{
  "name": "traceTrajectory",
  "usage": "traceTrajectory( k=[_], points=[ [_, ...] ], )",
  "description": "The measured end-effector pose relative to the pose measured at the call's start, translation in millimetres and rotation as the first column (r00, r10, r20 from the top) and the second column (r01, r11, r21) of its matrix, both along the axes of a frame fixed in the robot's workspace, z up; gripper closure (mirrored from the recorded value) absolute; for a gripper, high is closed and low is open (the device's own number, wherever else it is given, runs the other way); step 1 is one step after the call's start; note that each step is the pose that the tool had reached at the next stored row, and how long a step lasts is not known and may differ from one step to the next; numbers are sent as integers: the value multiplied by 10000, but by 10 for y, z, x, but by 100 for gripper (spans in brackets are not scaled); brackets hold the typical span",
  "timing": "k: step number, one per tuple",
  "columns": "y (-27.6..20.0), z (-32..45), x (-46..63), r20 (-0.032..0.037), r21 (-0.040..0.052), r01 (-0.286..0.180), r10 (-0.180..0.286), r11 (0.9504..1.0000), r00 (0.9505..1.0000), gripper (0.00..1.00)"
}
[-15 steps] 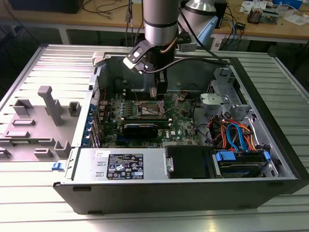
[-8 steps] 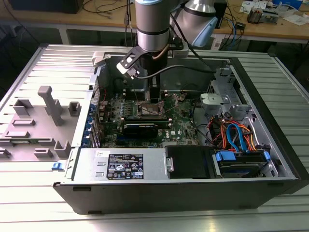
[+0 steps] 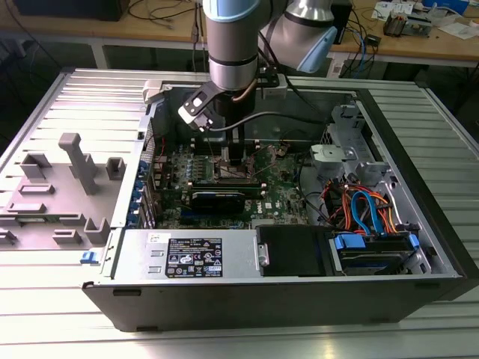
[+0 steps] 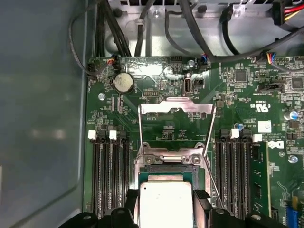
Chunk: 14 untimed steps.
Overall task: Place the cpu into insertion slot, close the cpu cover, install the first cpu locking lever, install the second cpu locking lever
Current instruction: 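Place the cpu into insertion slot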
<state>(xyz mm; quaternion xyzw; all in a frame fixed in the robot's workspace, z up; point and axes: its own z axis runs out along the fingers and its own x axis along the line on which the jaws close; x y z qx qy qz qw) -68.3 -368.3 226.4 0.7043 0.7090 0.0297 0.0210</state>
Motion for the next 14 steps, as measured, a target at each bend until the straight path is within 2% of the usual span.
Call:
traceTrajectory(
  k=[5,11,14],
  points=[
    [-4,-113,-5,1,-1,1,-1,10000,10000,46],
    [-73,-169,-5,2,0,1,-1,10000,10000,46],
    [-79,-181,-5,1,-3,3,-3,10000,10000,46]
  ],
)
